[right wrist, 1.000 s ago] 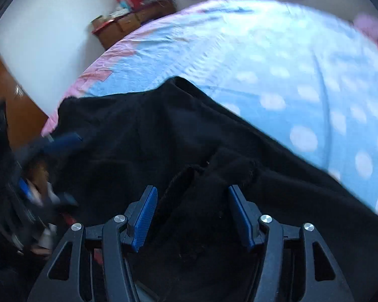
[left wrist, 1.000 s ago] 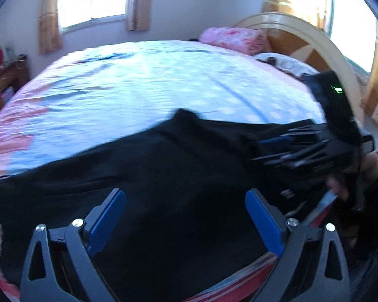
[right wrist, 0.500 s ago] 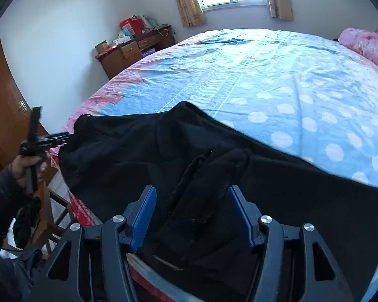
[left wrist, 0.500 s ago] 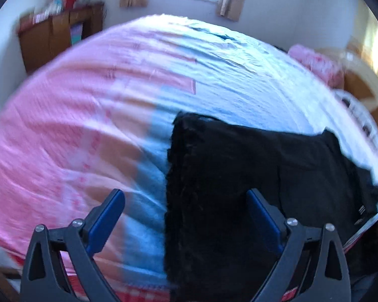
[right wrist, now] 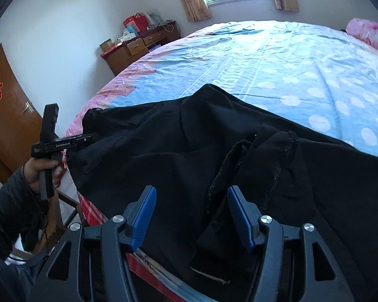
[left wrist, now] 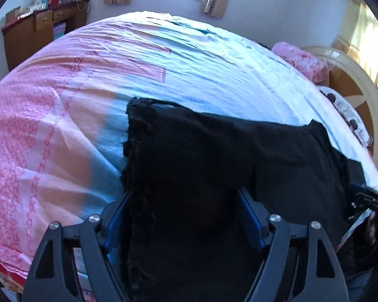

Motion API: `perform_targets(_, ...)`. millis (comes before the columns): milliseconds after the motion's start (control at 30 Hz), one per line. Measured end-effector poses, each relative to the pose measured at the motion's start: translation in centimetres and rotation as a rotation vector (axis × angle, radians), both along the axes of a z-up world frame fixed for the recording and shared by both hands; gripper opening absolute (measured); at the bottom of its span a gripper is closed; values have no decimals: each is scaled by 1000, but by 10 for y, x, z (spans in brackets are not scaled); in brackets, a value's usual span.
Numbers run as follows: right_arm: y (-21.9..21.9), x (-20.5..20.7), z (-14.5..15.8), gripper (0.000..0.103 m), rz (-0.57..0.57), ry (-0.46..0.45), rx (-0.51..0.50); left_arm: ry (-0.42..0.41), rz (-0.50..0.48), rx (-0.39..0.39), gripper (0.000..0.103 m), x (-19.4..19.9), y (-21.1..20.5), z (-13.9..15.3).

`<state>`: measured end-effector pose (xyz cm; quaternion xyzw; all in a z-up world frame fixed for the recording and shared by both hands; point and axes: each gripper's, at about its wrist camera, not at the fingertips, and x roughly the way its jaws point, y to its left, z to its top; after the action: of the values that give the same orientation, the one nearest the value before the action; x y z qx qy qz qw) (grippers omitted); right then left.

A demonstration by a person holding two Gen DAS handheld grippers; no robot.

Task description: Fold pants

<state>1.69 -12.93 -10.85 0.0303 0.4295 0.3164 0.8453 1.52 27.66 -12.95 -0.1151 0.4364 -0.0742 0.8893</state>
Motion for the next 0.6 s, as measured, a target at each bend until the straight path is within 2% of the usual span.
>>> perform_targets(67, -1, -1, 0, 61, -2, -2, 6, -4, -10, -12, 77, -1, 1, -1)
perform_targets(133, -3, -4, 1, 61, -8, -7, 15, -9, -24, -56, 57, -4, 6, 2)
perform_targets(167, -5, -4, 1, 61, -13, -8, 21, -12, -35, -92, 39, -9, 9, 5)
perform_targets(200, -7, -5, 2, 61, -19, -11, 28, -11, -23, -130, 34, -12, 13, 8)
perform_targets(300, -15, -7, 5, 61, -41, -15, 47, -33, -31, -128, 24, -17, 9, 17)
perform_targets(433, -28, -8, 7, 61, -79, -18, 64, -94, -8, -260, 19, -28, 12, 46)
perform_targets(500, -36, -10, 9, 61, -100, -26, 81, -124, -33, -291, 19, -33, 4, 61)
perform_targets(600, -49, -11, 13, 61, -134, -37, 104, -164, -78, -283, 18, -41, -19, 89)
